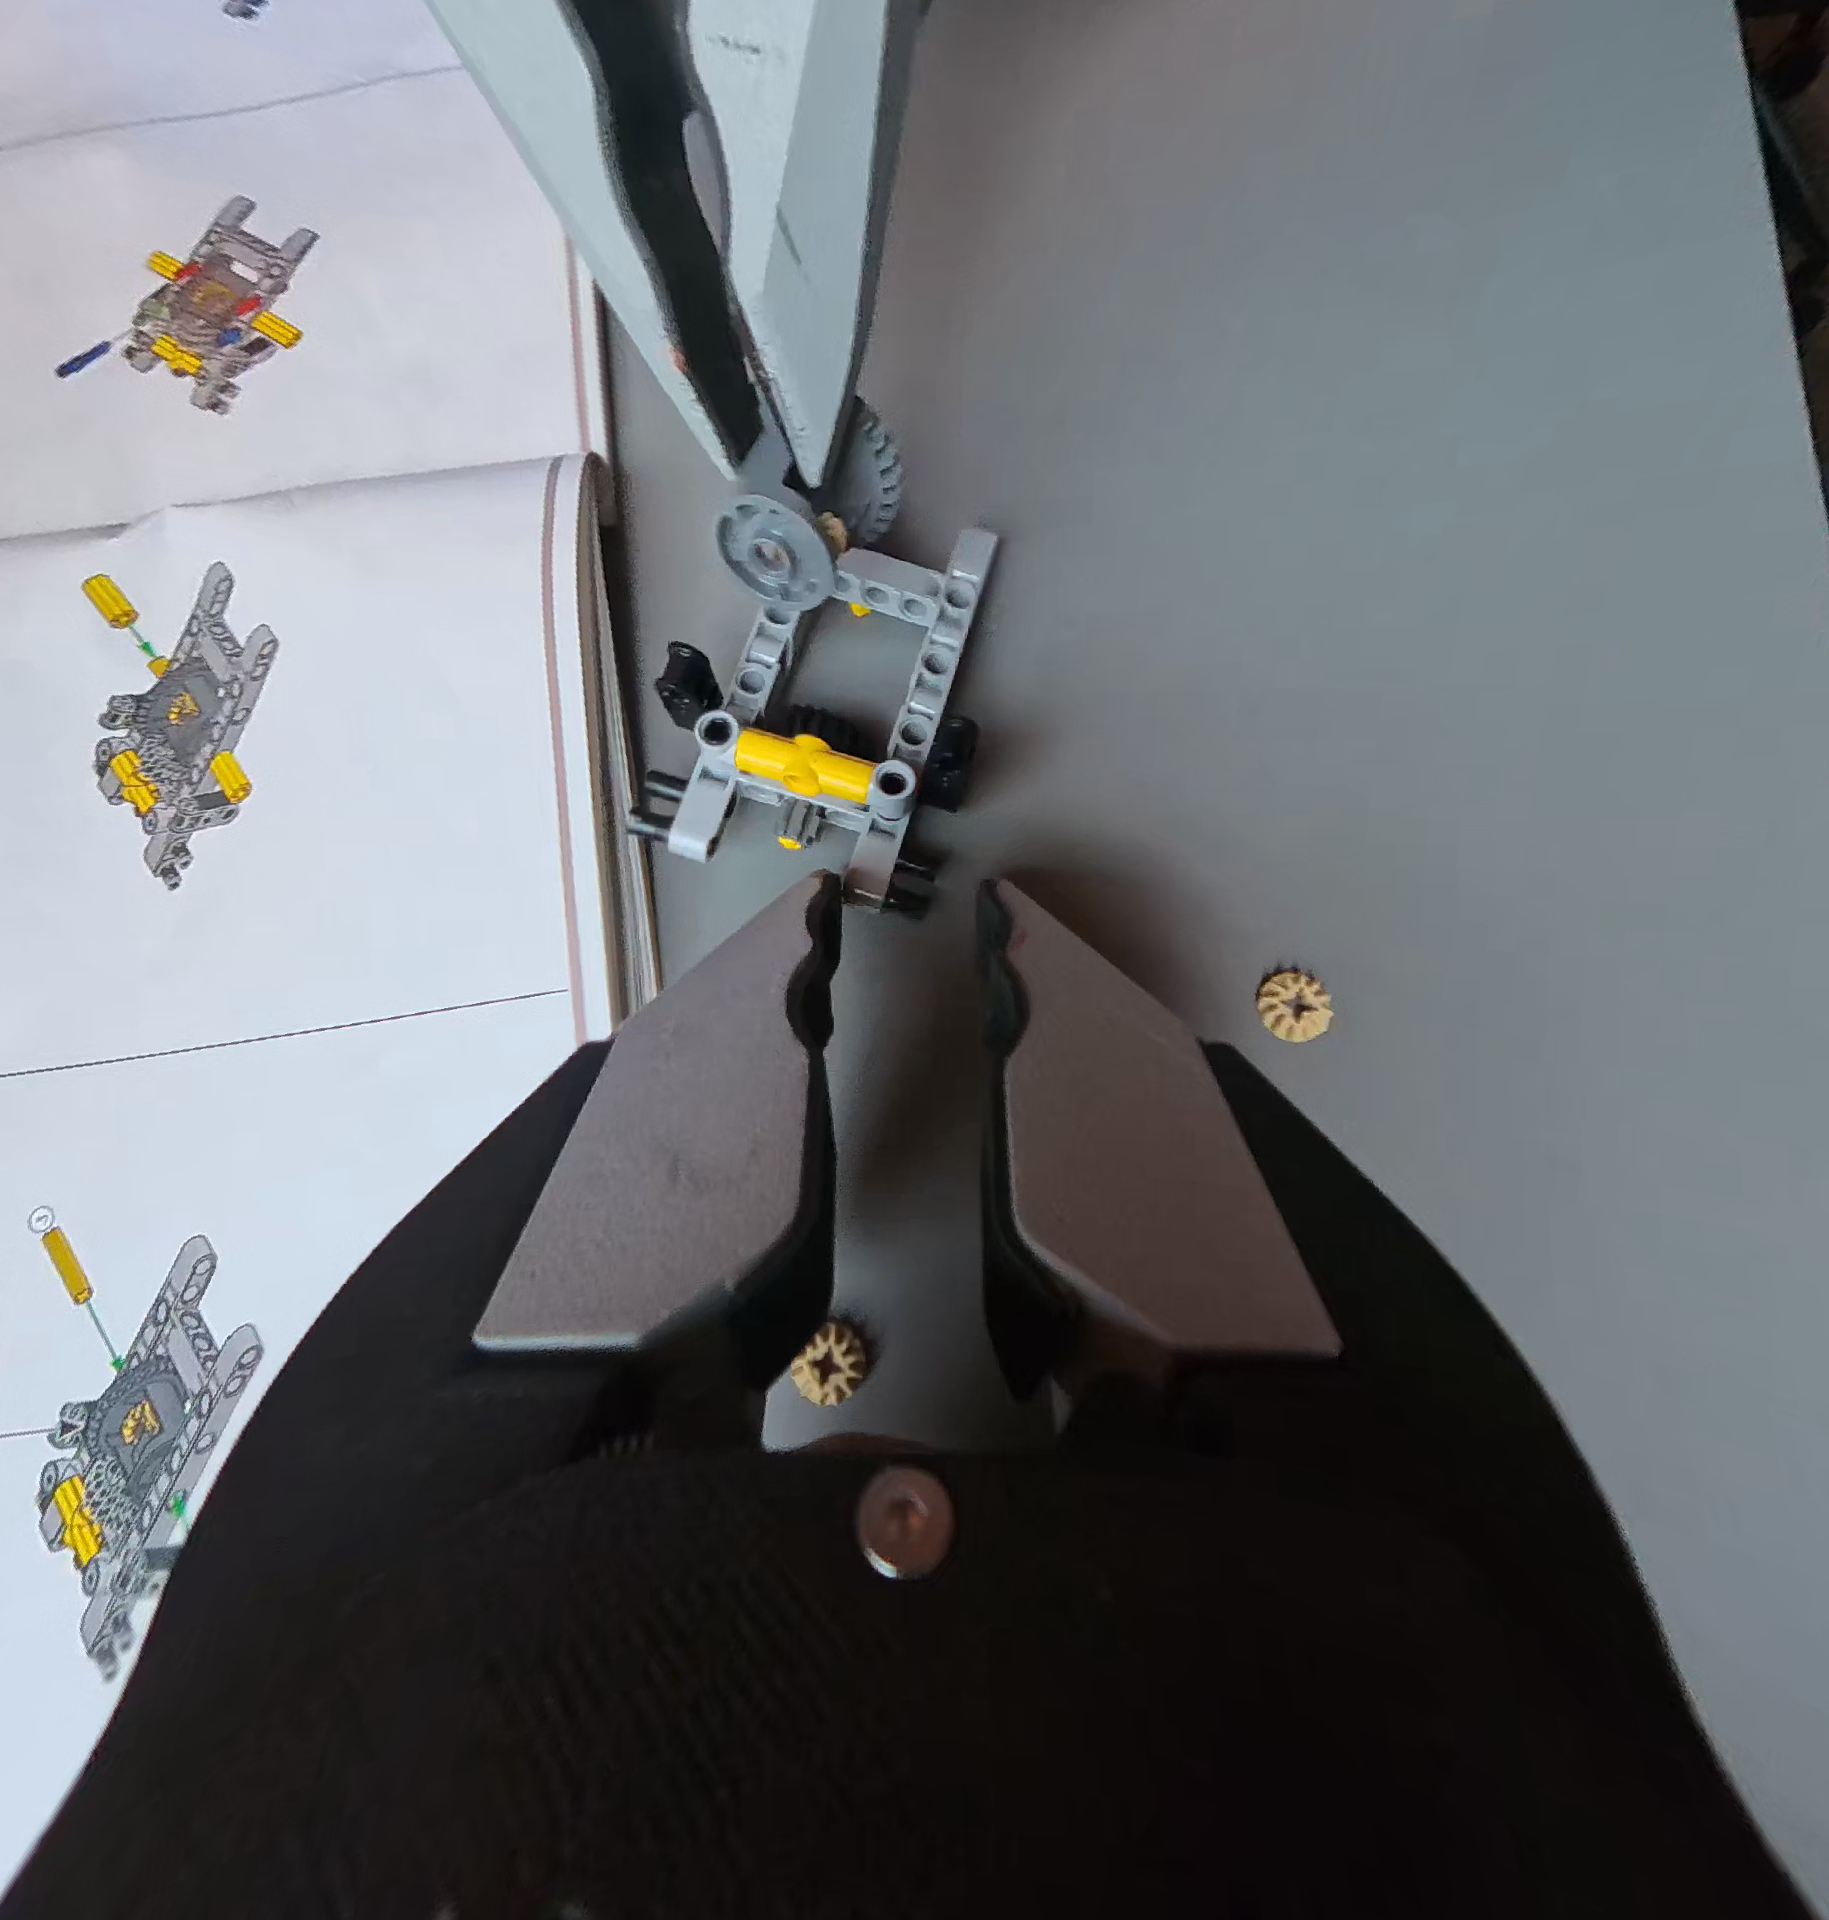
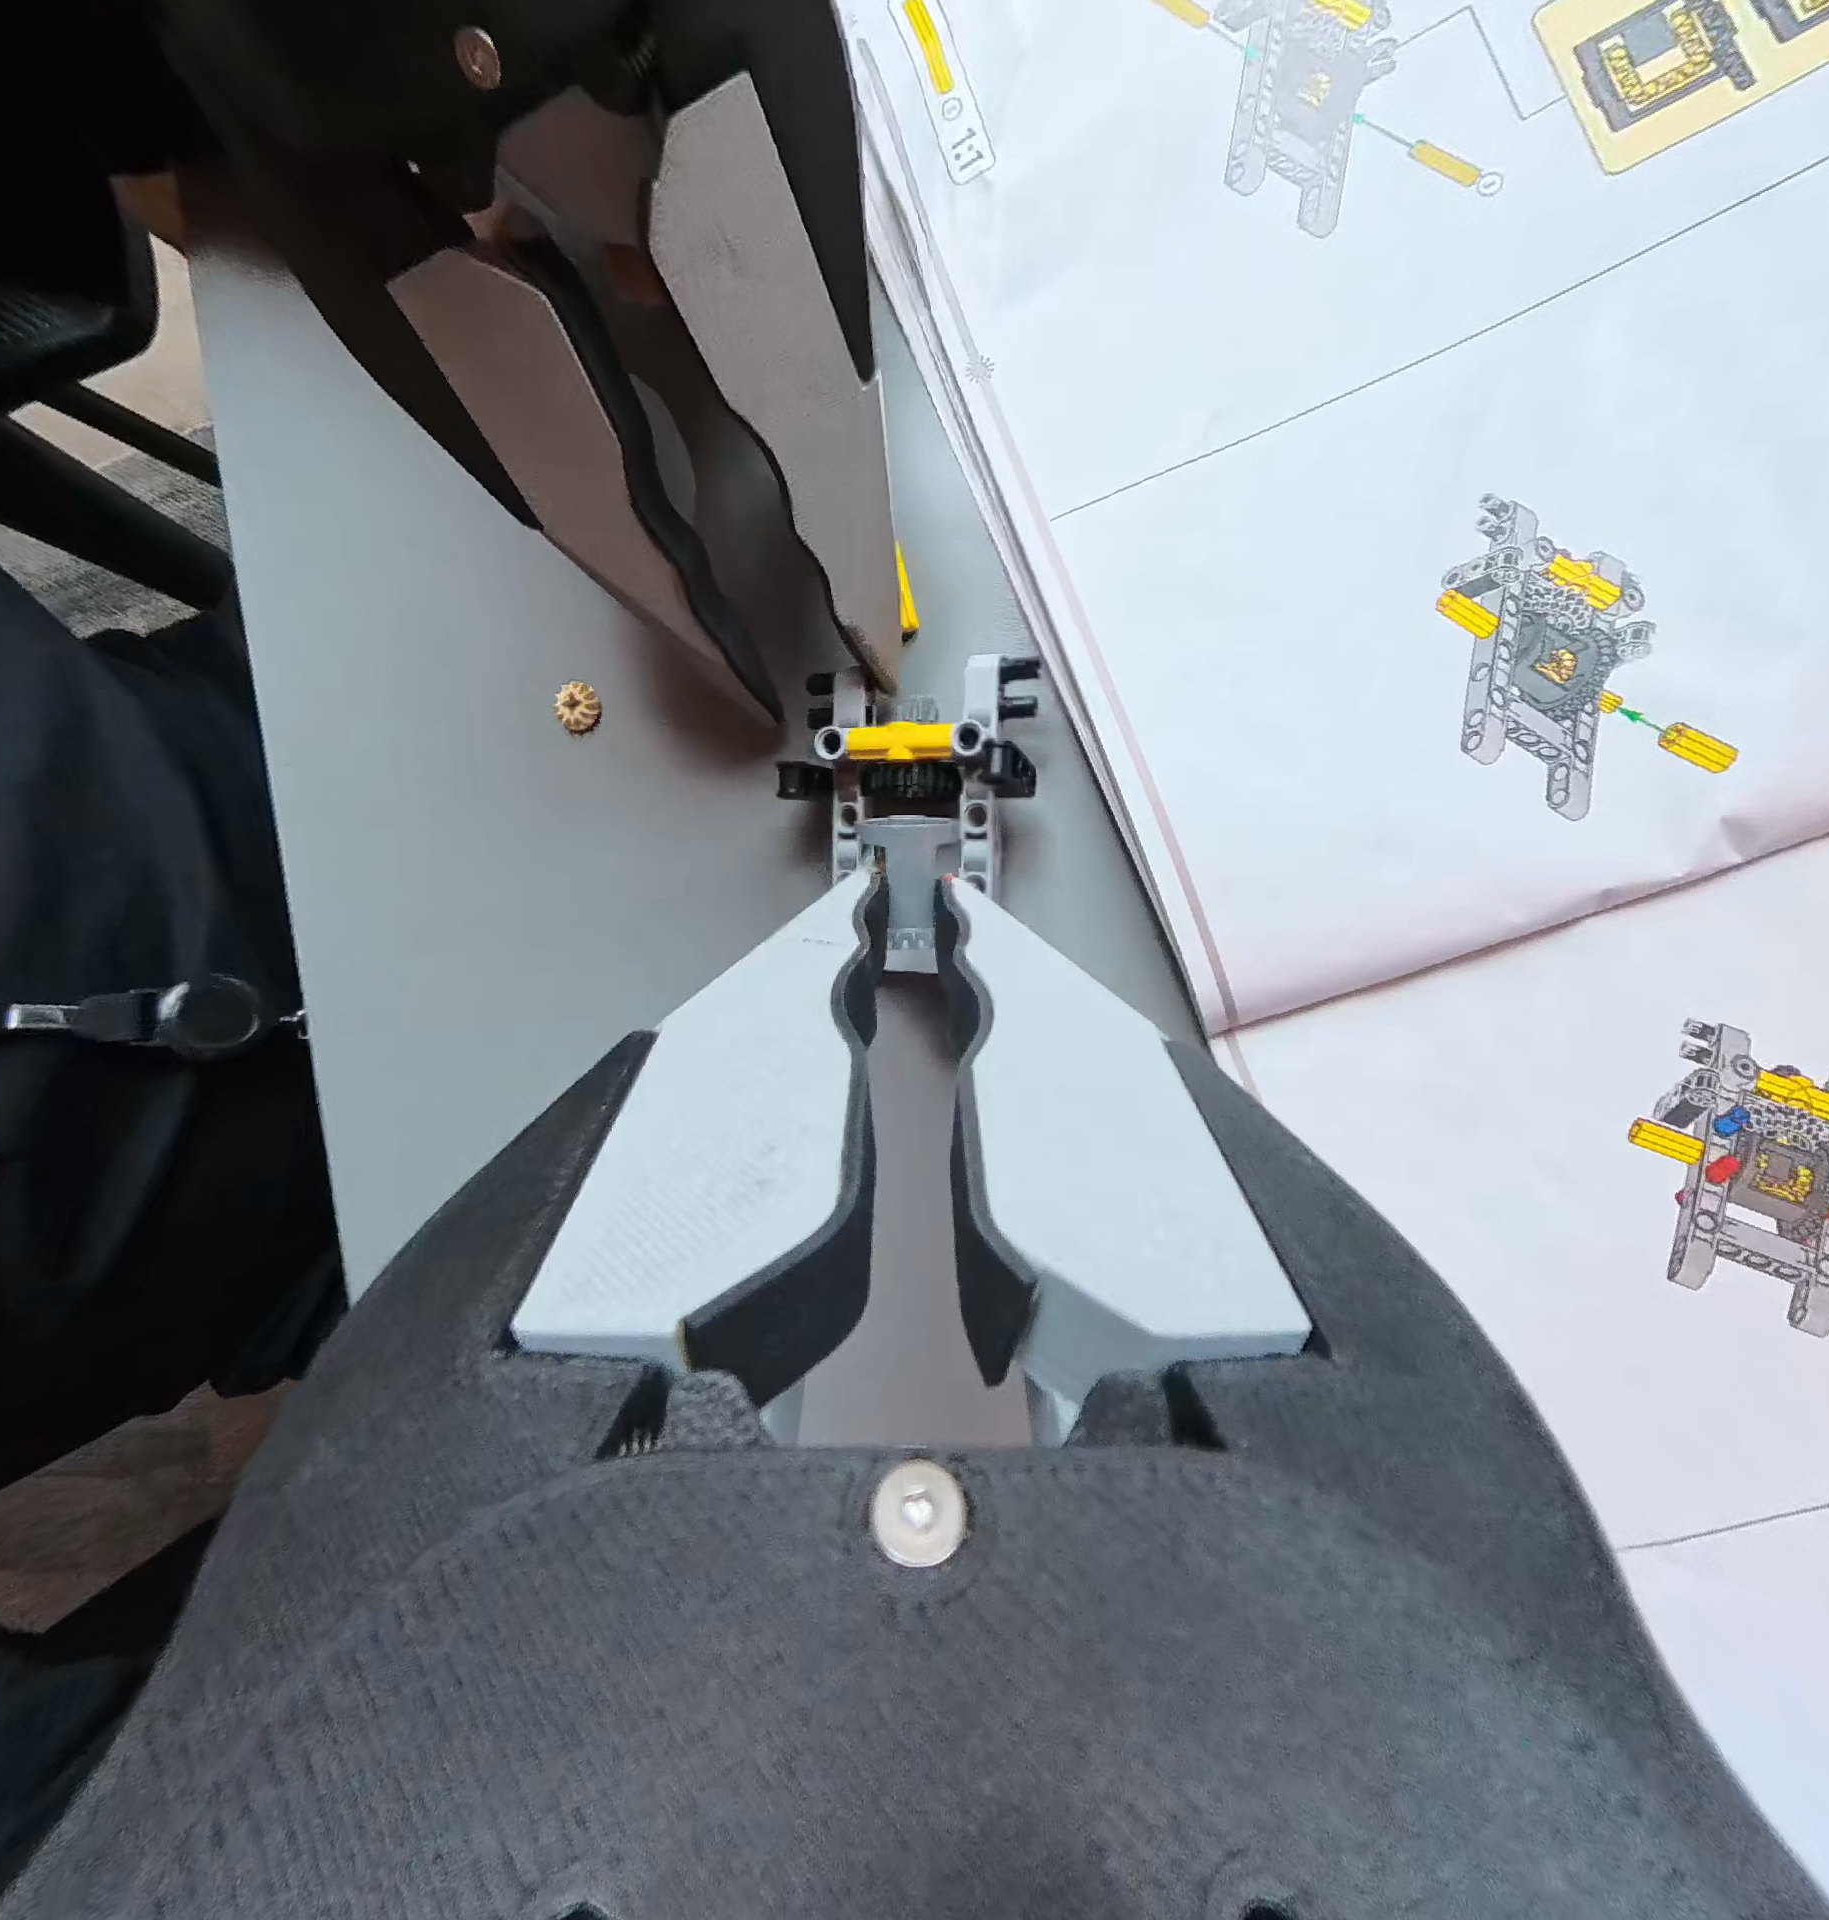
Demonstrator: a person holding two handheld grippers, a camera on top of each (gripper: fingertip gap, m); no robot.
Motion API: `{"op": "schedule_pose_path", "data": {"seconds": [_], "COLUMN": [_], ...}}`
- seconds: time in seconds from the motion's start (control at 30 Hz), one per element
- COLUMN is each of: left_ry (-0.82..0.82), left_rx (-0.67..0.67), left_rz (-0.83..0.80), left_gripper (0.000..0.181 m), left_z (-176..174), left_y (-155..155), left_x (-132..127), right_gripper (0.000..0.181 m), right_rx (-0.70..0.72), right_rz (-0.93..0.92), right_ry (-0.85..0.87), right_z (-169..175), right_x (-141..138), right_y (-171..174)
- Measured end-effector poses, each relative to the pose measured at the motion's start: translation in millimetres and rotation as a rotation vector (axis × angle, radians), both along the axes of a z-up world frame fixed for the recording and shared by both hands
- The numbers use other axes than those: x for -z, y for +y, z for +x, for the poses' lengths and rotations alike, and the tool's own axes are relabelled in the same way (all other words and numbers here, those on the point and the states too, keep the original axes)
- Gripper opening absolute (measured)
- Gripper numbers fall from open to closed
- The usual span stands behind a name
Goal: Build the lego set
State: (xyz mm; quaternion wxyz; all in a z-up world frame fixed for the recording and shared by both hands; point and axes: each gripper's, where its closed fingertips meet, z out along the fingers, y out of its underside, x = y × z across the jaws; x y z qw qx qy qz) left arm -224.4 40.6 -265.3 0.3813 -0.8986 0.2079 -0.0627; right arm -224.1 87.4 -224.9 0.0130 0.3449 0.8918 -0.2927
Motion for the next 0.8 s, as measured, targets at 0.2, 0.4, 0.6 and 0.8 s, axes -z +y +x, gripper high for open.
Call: {"op": "schedule_pose_path", "data": {"seconds": [0.2, 0.4, 0.6, 0.8], "left_ry": [0.011, -0.012, -0.024, -0.014], "left_rx": [0.017, 0.014, 0.006, 0.006], "left_rz": [0.006, 0.004, 0.003, 0.01], "left_gripper": [0.023, 0.023, 0.022, 0.023], "left_z": [4, 5, 3, 3], "left_y": [1, 0, 0, -1], "left_x": [1, 2, 2, 1], "right_gripper": [0.005, 0.006, 0.006, 0.006], "right_rx": [-0.022, -0.036, -0.041, -0.042], "right_rz": [-0.012, 0.017, 0.001, -0.005], "right_ry": [0.072, 0.097, 0.084, 0.093], "right_z": [4, 0, 4, 4], "right_x": [-1, 3, 13, 12], "right_y": [-4, -3, -2, -4]}}
